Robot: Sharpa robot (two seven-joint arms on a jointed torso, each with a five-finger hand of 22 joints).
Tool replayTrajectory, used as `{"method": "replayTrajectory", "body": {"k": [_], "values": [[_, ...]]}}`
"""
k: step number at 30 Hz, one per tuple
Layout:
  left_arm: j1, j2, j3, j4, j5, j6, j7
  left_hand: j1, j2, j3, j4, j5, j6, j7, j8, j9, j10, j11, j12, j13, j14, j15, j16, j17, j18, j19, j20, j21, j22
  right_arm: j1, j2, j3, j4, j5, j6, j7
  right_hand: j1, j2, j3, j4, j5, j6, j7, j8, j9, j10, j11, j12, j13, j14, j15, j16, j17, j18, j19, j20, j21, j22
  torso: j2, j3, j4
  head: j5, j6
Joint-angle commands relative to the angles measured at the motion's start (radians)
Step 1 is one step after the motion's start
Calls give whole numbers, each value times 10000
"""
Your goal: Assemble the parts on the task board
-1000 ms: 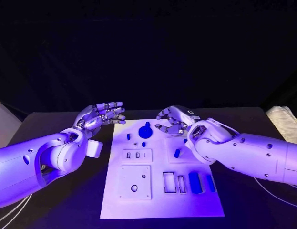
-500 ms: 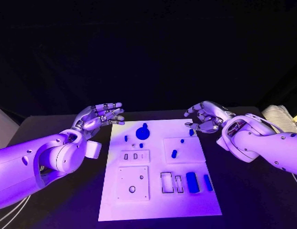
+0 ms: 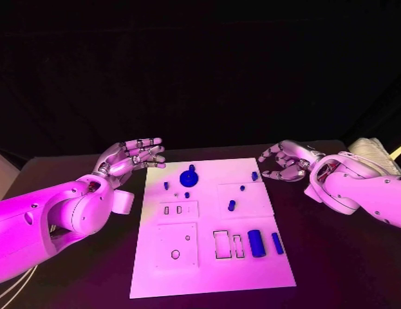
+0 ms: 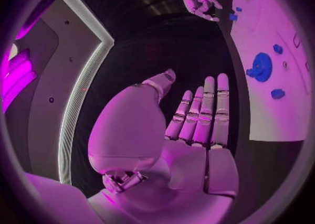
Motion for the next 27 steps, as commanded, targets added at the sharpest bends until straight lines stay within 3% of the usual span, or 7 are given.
{"method": "replayTrajectory", "body": {"k": [1, 9, 12, 18, 27], "values": [[0, 22, 4, 3, -34, 227, 96, -19, 88, 46, -22, -7, -85, 711, -55, -11, -63, 6, -56, -11, -89, 11, 62, 16, 162, -63, -17, 61, 9, -98, 75, -1, -198, -287, 509, 254, 74, 6, 4, -76, -15, -95, 6, -60, -18, 569, 84, -53, 2195, 1041, 71, 37, 2635, -23, 68, 48, -43, 853, -9, -21, 28, -81, -42], [-2, 13, 3, -36, -35, 244, 94, -14, 95, 51, -27, -8, -77, 711, -53, -10, -67, 6, -56, -10, -93, 12, 68, 21, 163, -73, -14, 74, 16, -274, 385, -3, -690, -270, 80, -46, 78, 37, 13, -88, -46, -148, 23, -87, -33, 580, 95, -44, 2206, 1041, 82, 37, 2635, -27, 76, 57, -28, 869, -1, -33, 35, -167, -57], [-3, 2, 3, -41, -35, 243, 93, -14, 95, 51, -27, -8, -77, 711, -53, -10, -67, 6, -56, -10, -93, 12, 68, 21, 163, -73, -14, 74, 16, -335, 520, -3, -815, -243, -49, -133, 76, 39, 13, -89, -53, -152, 26, -89, -34, 587, 98, -39, 2213, 1041, 84, 37, 2635, -25, 73, 58, -35, 863, 1, -19, 13, -131, -75], [-3, -10, 3, -35, -35, 240, 92, -14, 95, 51, -27, -8, -77, 711, -53, -10, -67, 6, -56, -10, -93, 12, 68, 21, 163, -73, -14, 74, 16, -420, 727, -3, -974, -221, -98, -227, 58, 82, 26, -78, -74, -136, 41, -80, -33, 605, 111, -25, 2230, 1041, 94, 37, 2635, -26, 75, 66, -32, 867, 7, -25, 30, -189, -137], [-3, -15, 3, -49, -35, 238, 84, -14, 95, 51, -27, -8, -77, 711, -53, -10, -67, 6, -56, -10, -93, 12, 68, 21, 163, -73, -14, 74, 16, -514, 939, -4, -1118, -138, -10, -290, 23, 151, 58, -59, -64, -76, 51, -46, -25, 607, 123, -23, 2232, 1041, 107, 37, 2635, -19, 64, 80, -61, 849, -2, -21, 36, -99, -198]]}}
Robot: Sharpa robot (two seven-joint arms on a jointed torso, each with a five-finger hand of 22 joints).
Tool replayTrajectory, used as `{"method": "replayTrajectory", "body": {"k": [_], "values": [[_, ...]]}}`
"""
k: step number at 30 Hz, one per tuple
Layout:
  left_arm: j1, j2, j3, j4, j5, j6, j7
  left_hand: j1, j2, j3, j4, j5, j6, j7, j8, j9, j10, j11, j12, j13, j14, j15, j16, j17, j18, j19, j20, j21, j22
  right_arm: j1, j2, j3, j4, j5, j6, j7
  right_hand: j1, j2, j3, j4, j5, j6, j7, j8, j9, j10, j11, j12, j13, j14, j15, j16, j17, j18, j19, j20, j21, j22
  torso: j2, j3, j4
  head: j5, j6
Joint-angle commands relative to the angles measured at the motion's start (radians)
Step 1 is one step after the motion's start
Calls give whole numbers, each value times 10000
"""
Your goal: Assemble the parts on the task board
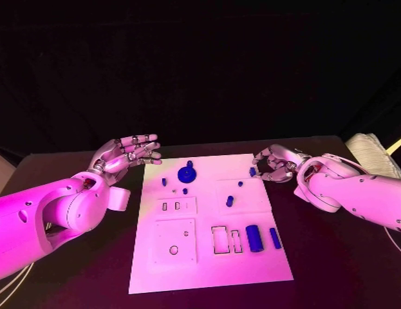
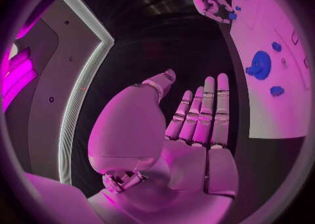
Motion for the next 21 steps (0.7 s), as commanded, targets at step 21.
{"method": "replayTrajectory", "body": {"k": [21], "values": [[3, 38, 5, -20, -35, 153, 83, -15, 112, 59, -27, -9, -89, 712, -53, -15, -71, 7, -53, -8, -69, -22, 80, 19, 166, -95, -9, 61, 25, -151, 330, -6, -270, 181, 43, -65, -202, 364, 296, -16, -87, 724, -136, 438, 112, 733, -69, 72, 2339, 1077, -26, 37, 2630, -22, 87, 27, -31, 901, -10, 19, -15, 148, -38]]}}
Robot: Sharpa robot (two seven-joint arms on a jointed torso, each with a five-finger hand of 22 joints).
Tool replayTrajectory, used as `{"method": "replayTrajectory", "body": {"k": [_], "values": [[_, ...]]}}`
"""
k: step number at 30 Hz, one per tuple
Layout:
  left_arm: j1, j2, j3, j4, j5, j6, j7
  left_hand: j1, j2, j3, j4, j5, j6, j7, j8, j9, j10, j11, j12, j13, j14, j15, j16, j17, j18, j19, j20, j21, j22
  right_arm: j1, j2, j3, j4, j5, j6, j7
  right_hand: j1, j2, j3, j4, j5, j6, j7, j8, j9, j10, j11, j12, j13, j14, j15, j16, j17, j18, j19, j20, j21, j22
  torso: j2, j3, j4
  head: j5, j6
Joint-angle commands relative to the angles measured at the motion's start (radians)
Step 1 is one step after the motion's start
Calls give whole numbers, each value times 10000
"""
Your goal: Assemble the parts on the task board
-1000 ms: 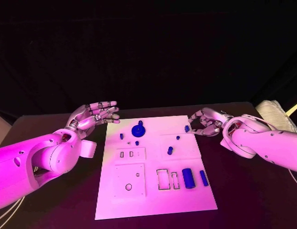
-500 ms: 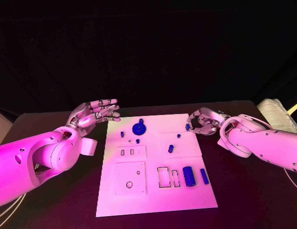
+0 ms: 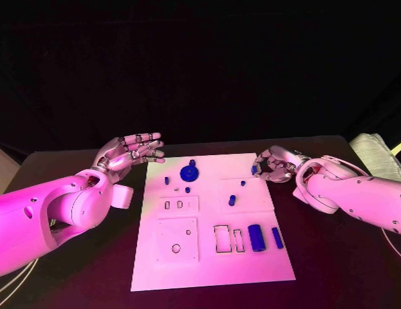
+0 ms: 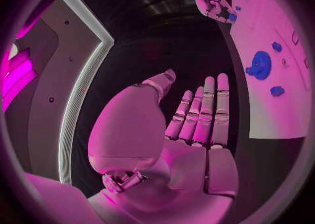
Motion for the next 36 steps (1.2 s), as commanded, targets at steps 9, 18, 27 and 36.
{"method": "replayTrajectory", "body": {"k": [9, 18, 27, 36], "values": [[4, 33, 6, 2, -35, 147, 78, -15, 112, 59, -27, -9, -89, 712, -53, -15, -71, 7, -53, -8, -69, -22, 33, 8, 166, -95, -9, 61, 8, -33, 67, -6, -4, 21, 85, -25, -80, 30, 45, -23, -191, -8, 24, 37, -10, 684, -78, -10, 2297, 1041, -72, 37, 2631, -20, 81, 5, -51, 894, -1, 5, -16, 17, 34], [4, 34, 6, -5, -35, 139, 70, -15, 114, 60, -30, -10, -117, 713, -59, -21, -77, 9, -54, -8, -77, -20, 36, 12, 167, -105, -7, 73, 15, -34, 97, -6, -10, 19, 85, -69, -129, 13, 39, -16, -266, -81, 40, 15, -27, 665, -66, -25, 2281, 1041, -62, 37, 2631, -17, 73, 5, -72, 883, 3, 2, -13, 27, 61], [4, 31, 6, -7, -35, 133, 58, -15, 114, 60, -30, -10, -117, 713, -59, -21, -77, 9, -54, -8, -77, -20, 36, 12, 167, -105, -7, 73, 15, -34, 137, -6, -12, 18, 42, -101, -184, 34, 37, 15, -284, -74, 40, 31, -27, 692, -61, -4, 2306, 1041, -56, 37, 2631, -21, 79, 9, -62, 894, -3, 0, -7, 11, 69], [4, 25, 6, 1, -35, 140, 44, -15, 114, 60, -30, -10, -117, 713, -59, -21, -77, 9, -54, -8, -77, -20, 36, 12, 167, -105, -7, 73, 15, -35, 150, -6, 2, 94, -160, -80, -187, 250, 185, -33, -248, 375, -153, 407, 97, 864, -217, 131, 2463, 1041, -189, 37, 2631, -34, 124, -81, 10, 971, -1, 4, -23, 22, 76]]}}
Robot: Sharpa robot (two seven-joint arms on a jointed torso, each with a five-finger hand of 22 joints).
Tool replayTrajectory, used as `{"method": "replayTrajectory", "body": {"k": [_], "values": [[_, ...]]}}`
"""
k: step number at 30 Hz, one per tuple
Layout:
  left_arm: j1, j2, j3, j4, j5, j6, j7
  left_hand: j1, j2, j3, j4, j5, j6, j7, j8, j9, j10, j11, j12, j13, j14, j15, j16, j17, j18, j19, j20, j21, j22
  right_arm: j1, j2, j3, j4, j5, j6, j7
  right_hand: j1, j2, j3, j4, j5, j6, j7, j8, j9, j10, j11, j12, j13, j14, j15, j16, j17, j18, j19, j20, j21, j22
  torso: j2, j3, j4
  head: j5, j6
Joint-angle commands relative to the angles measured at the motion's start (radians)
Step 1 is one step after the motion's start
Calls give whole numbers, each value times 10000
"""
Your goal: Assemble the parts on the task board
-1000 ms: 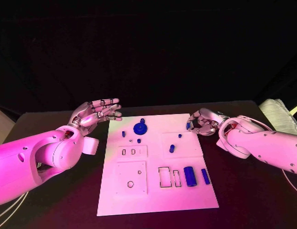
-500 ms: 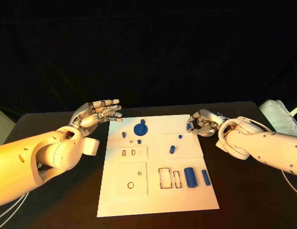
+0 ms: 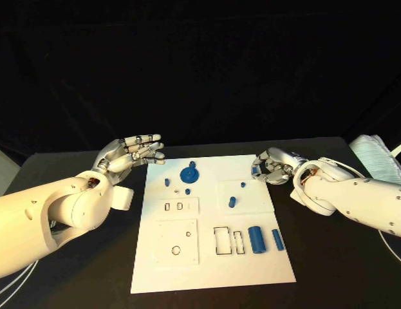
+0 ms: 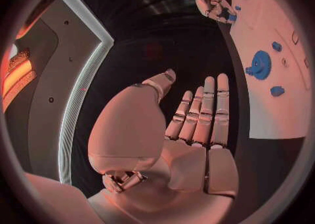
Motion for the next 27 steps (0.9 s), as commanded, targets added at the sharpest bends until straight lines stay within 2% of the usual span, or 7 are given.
{"method": "replayTrajectory", "body": {"k": [1, 10, 17, 21, 27], "values": [[5, 15, 6, 22, -34, 142, 55, -15, 114, 31, -1, -10, -58, 731, -59, -9, -77, 9, -54, -8, -77, -19, 37, 15, 166, -69, 30, 33, 9, -16, 15, -6, 24, 34, -136, 24, -2, 151, 71, 0, -29, 142, -27, 93, 48, 881, -88, 50, 2466, 1052, -101, 37, 2634, -34, 124, -81, 51, 966, 1, 5, -10, 11, 2], [5, 7, 5, 27, -34, 145, 48, -15, 114, 31, -1, -10, -58, 731, -59, -9, -77, 9, -54, -8, -77, -19, 37, 15, 166, -69, 30, 33, 9, -20, 26, -5, 77, 97, -625, -25, -17, 379, 200, -54, 3, 422, -205, 422, 177, 958, -248, 110, 2537, 1052, -254, 37, 2634, -45, 153, -219, 90, 1014, -4, 3, 0, -10, 5], [4, -2, 5, 29, -34, 148, 49, -15, 114, 31, -1, -10, -58, 731, -59, -9, -77, 9, -54, -8, -77, -19, 37, 15, 166, -69, 30, 33, 9, -17, -51, 2, 296, 109, -1057, -219, 7, 420, 254, -115, -118, 424, -233, 491, 207, 976, -281, 125, 2555, 1052, -288, 37, 2634, -54, 172, -256, 123, 1045, -15, 1, -7, -8, 4], [4, 0, 4, 23, -34, 151, 45, -15, 114, 31, -1, -10, -58, 731, -59, -9, -77, 9, -54, -8, -77, -19, 37, 15, 166, -69, 30, 33, 9, 63, -212, 27, 710, 116, -1112, -434, -23, 395, 253, -127, -176, 383, -226, 496, 208, 972, -281, 120, 2550, 1052, -292, 37, 2634, -54, 173, -267, 119, 1046, -38, -14, -17, -22, 16], [4, 47, 0, -23, -34, 154, -9, -12, 118, 35, -10, -9, 8, 739, -45, 1, -77, 10, -47, -5, -89, -18, 54, 28, 170, -97, 36, 69, 30, 351, -426, 52, 1699, 328, -1049, -885, -69, 367, 244, -122, -198, 346, -220, 497, 206, 952, -279, 103, 2530, 1052, -288, 37, 2634, -51, 166, -271, 98, 1032, -96, -45, -57, -2, 12]]}}
